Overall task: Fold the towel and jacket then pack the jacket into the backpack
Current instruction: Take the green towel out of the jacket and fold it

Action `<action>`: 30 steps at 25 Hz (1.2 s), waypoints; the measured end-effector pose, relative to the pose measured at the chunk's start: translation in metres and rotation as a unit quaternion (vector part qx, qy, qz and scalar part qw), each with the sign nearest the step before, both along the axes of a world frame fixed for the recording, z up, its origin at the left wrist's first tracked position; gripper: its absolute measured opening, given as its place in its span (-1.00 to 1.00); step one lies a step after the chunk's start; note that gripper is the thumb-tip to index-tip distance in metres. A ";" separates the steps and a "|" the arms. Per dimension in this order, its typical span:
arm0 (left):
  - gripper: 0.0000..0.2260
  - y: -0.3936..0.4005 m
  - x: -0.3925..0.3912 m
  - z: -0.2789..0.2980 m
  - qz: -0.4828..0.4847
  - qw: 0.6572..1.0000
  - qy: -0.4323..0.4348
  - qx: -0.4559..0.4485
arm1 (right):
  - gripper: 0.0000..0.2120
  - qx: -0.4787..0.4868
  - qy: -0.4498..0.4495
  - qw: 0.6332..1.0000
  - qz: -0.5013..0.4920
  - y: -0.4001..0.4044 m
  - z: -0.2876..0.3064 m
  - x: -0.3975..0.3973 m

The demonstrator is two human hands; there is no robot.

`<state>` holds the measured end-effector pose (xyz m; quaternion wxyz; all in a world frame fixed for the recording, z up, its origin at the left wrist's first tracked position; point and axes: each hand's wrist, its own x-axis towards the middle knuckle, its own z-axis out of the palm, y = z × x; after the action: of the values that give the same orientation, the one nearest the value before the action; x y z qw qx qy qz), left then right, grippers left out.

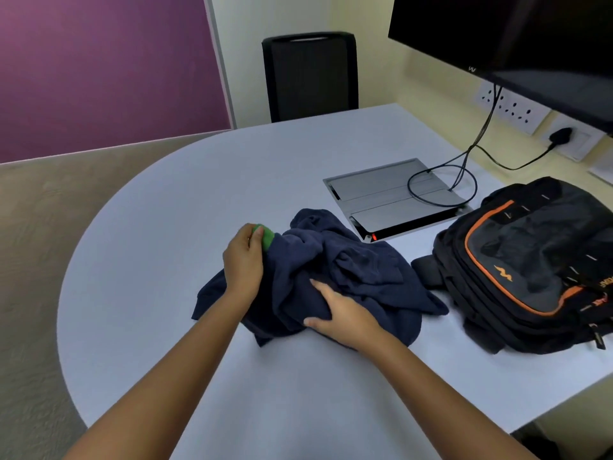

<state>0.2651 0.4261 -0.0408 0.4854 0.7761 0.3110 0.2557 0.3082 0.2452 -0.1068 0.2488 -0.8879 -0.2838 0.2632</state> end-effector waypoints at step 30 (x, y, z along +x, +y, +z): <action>-0.12 -0.045 -0.001 -0.017 0.024 0.998 -0.031 0.044 | -0.86 0.366 -0.183 0.912 0.008 0.032 0.150 0.040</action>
<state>0.2643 0.3812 -0.0582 0.4535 0.7811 0.3025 0.3044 0.3483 0.2771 0.0429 0.4980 -0.7651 -0.4075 -0.0243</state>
